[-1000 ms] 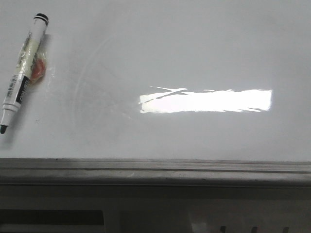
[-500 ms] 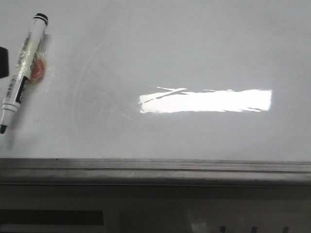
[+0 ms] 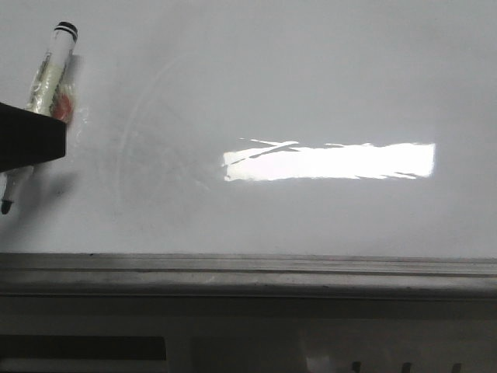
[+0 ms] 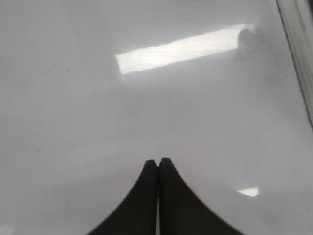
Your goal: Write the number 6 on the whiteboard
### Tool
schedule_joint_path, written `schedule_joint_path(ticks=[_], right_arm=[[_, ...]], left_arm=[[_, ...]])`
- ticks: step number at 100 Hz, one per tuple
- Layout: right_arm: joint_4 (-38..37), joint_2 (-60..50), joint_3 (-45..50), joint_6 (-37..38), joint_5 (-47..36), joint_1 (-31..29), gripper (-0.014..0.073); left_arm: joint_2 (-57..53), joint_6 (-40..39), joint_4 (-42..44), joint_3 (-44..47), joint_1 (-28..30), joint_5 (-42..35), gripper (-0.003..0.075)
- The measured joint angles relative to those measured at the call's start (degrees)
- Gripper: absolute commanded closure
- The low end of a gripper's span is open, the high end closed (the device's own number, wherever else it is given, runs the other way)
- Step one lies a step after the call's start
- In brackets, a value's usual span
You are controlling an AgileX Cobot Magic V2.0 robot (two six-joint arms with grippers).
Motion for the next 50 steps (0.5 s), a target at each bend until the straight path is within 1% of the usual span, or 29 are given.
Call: schedule_joint_path(ticks=[11,17,28,37,50], right_arm=[[0.0,0.0,0.0,0.0,0.0,0.85,0.0657],[0.0,0.0,0.0,0.0,0.0,2.14,0.0657],[0.0,0.27,0.0,0.0,0.0,5.57,0.0657],[0.0,1.55,0.0,0.0,0.11,8.3,0.0657],[0.0,4.61,-1.24,0.0,2.77,11.67,0.0657]], left_arm=[[0.42,-0.39,-3.37,-0.08,0.0,-0.54,0.0675],[0.55,0.52,-4.0,-0.08,0.0,-0.04,0.0741],[0.55,3.92,-4.08,-0.22,0.0,0.86,0.0741],[0.55,5.21,-4.08,-0.22,0.0,1.58,0.0741],[0.55,5.69,-0.82,-0.34,0.0,2.43,0.0741]])
